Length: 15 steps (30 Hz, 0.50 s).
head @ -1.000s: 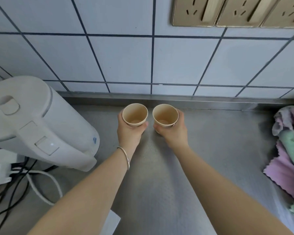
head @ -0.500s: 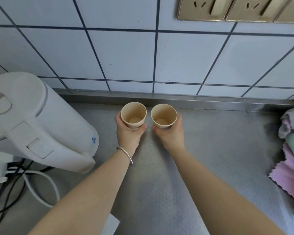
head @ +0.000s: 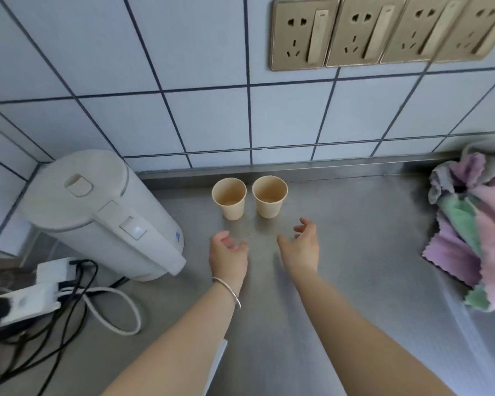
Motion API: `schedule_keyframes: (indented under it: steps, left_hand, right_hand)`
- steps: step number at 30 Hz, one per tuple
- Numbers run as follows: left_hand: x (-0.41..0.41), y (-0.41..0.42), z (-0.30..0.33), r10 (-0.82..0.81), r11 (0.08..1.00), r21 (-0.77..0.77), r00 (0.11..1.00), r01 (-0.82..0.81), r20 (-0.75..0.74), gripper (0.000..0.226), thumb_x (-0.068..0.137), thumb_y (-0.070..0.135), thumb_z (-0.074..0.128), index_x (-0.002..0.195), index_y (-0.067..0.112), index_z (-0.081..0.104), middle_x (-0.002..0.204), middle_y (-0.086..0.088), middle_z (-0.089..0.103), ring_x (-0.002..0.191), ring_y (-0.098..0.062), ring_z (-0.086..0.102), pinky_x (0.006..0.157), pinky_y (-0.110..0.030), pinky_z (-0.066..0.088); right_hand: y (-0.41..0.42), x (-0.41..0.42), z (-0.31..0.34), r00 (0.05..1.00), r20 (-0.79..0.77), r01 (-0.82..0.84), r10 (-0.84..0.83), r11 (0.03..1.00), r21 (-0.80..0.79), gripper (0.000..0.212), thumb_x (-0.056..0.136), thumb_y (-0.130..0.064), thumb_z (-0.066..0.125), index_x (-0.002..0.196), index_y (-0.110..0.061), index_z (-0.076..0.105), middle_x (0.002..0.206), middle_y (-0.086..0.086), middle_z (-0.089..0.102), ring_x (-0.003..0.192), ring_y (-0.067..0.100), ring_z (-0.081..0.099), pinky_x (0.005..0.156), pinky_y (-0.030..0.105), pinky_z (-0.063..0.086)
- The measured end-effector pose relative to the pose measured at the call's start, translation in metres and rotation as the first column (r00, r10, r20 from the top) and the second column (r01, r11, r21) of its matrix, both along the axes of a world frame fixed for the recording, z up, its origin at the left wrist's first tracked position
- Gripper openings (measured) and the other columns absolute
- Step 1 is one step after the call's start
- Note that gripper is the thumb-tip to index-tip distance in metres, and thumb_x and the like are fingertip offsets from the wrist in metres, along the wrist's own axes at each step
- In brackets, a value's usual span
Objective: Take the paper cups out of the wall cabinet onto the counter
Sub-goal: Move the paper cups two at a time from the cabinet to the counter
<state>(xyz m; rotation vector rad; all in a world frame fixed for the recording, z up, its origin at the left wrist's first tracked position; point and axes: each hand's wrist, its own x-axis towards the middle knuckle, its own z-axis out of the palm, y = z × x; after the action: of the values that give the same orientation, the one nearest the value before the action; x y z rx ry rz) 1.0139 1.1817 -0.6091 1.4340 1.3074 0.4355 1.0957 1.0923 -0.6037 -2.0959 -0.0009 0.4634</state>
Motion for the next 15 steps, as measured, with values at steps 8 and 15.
schedule_keyframes:
  steps: [8, 15]
  left_hand:
    - [-0.001, -0.075, 0.034, -0.435, 0.899, -0.034, 0.899, 0.437, 0.048, 0.035, 0.081, 0.017, 0.066, 0.114, 0.017, 0.054, 0.098, -0.003, 0.064, 0.089, -0.022, 0.060, 0.085, -0.033, 0.048]
    - [-0.005, -0.223, 0.062, -0.818, 0.567, -0.013, 0.565, 0.823, 0.110, 0.040, 0.081, 0.019, 0.066, 0.118, 0.015, 0.051, 0.098, -0.001, 0.064, 0.082, -0.018, 0.057, 0.075, -0.029, 0.044]
  right_hand:
    - [-0.102, -0.048, 0.034, 0.944, -0.027, 0.331, -0.330, 0.944, 0.014, 0.055, 0.084, -0.020, 0.061, 0.134, -0.011, 0.040, 0.124, 0.006, 0.056, 0.115, 0.026, 0.054, 0.092, 0.035, 0.042]
    - [-0.260, -0.115, 0.063, 0.797, -0.117, 0.594, -0.593, 0.804, -0.033, 0.061, 0.085, -0.031, 0.060, 0.138, -0.013, 0.036, 0.127, 0.007, 0.054, 0.111, 0.027, 0.057, 0.084, 0.031, 0.042]
